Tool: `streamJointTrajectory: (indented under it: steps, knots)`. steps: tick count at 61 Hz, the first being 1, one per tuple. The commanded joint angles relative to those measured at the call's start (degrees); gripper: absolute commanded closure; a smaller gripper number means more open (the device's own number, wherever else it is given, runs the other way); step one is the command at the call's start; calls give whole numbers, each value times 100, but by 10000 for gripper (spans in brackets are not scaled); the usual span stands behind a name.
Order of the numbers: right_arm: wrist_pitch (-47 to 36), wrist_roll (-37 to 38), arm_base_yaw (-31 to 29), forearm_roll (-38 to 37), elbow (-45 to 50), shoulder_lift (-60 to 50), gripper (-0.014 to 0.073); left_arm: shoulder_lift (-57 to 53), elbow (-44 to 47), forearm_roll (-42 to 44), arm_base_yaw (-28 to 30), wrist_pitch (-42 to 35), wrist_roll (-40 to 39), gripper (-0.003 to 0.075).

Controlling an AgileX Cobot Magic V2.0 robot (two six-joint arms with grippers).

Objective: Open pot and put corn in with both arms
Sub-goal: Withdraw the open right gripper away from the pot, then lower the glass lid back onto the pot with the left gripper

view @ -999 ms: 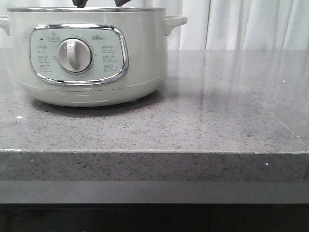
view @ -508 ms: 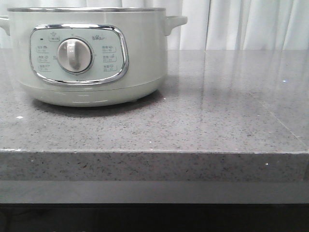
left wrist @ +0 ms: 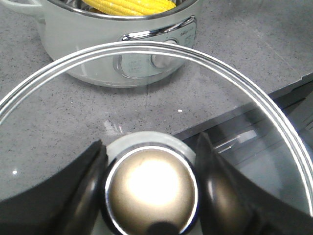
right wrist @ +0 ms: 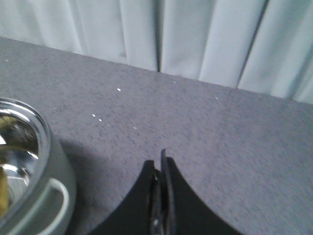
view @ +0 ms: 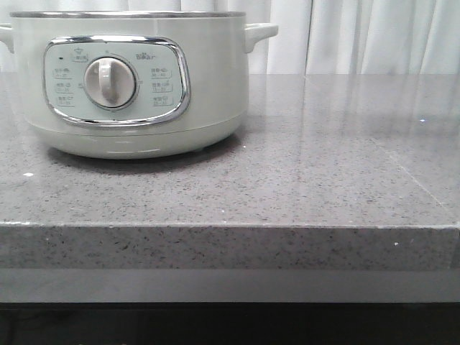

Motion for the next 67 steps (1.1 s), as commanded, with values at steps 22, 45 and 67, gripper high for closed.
streamJointTrajectory:
  steps: [22, 45, 67]
  knots:
    - [-1543, -121, -228, -272, 3672, -3525, 661, 24, -194, -154, -16, -721, -26, 461]
    - [-1464, -121, -228, -267, 5442, -5948, 661, 947, -1054, 101, -16, -756, -26, 461]
    - [-1418, -121, -228, -267, 5483, -6080, 661, 3928, -3937, 204, -16, -601, 13, 461]
